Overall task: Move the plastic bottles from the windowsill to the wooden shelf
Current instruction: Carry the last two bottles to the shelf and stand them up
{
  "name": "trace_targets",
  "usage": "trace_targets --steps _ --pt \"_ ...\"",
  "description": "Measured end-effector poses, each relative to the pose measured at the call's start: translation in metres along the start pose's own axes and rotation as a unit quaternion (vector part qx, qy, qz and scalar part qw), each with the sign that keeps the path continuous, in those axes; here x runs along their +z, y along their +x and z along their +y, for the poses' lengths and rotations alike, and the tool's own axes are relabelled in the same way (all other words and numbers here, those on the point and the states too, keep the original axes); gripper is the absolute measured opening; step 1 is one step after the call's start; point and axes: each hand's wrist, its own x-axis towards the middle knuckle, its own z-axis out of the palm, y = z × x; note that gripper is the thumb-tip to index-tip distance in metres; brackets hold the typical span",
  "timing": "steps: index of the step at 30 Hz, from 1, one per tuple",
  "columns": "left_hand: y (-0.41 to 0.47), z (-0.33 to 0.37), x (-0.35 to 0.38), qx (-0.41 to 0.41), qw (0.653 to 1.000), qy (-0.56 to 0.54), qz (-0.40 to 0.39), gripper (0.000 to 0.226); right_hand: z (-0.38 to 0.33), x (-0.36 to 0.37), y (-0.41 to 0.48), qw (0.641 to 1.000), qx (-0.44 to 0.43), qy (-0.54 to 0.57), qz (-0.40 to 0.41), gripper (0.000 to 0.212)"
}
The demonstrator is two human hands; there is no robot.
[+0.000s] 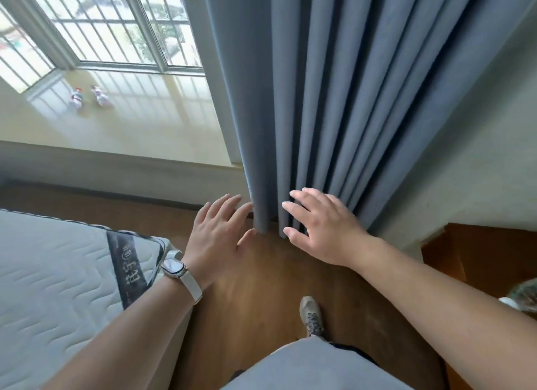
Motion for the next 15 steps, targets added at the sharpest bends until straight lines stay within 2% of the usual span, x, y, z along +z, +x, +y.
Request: trace_targets --steps 6,10,15 --pt "0.055 0.003 -0.013 -0.025 0.999 0.035 0.031 0.049 0.042 -0.01 0.055 0.999 -0.042 0.023 -0.006 0.057" --pt "0.083 0.003 -0.014 -0.043 0.997 0.065 0.012 0.052 0.064 -0.018 0.09 0.996 -0.083 0.022 -0.033 0.061" --pt "0.089 -0.007 -0.023 -0.128 0.989 0.08 0.002 0.054 0.067 -0.024 0.136 0.987 -0.152 0.026 -0.051 0.06"
